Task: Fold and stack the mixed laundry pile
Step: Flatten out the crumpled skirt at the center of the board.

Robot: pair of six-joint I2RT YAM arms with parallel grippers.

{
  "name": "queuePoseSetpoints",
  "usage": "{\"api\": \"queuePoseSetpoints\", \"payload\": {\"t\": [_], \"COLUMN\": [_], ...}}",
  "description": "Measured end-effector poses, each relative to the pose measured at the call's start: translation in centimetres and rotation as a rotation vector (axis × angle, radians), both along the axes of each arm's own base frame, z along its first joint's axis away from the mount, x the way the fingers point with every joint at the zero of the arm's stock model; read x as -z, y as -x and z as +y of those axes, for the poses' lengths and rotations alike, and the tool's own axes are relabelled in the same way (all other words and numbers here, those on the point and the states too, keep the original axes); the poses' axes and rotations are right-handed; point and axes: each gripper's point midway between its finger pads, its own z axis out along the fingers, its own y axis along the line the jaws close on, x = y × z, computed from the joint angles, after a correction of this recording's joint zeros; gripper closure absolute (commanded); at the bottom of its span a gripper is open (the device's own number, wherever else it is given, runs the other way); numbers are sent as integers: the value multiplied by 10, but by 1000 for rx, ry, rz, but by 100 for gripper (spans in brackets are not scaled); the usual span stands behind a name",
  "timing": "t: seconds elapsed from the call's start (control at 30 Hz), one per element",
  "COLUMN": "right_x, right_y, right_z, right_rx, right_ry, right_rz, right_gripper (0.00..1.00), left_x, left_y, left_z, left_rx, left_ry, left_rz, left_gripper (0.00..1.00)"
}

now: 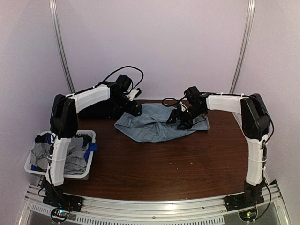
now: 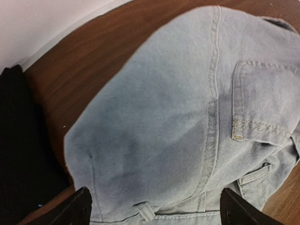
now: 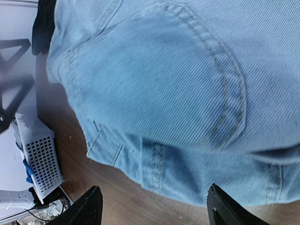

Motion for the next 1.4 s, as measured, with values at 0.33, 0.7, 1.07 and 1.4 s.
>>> {"api": "queuePoseSetpoints", "payload": {"t": [0.33,0.7,1.07,1.4], "right_x": [42,59,51,-13], "right_y": [-9,1,-36,0], "right_z": [2,-19,-127,-119], "right_rx": [33,38,151,65], "right_ry": [91,174,215,218], "right_rz": [51,43,35,-106], "right_gripper": [31,45,45,34], "left_x": [55,69,-79,62], "left_y": [8,13,156,131], "left_z": [-67,-80,-112,-54], "left_rx": [206,218,406,-47], "left_ry": [-117,-138,512,509], "left_rz": [-89,-86,222,558], "left_gripper": [9,100,100,43]}}
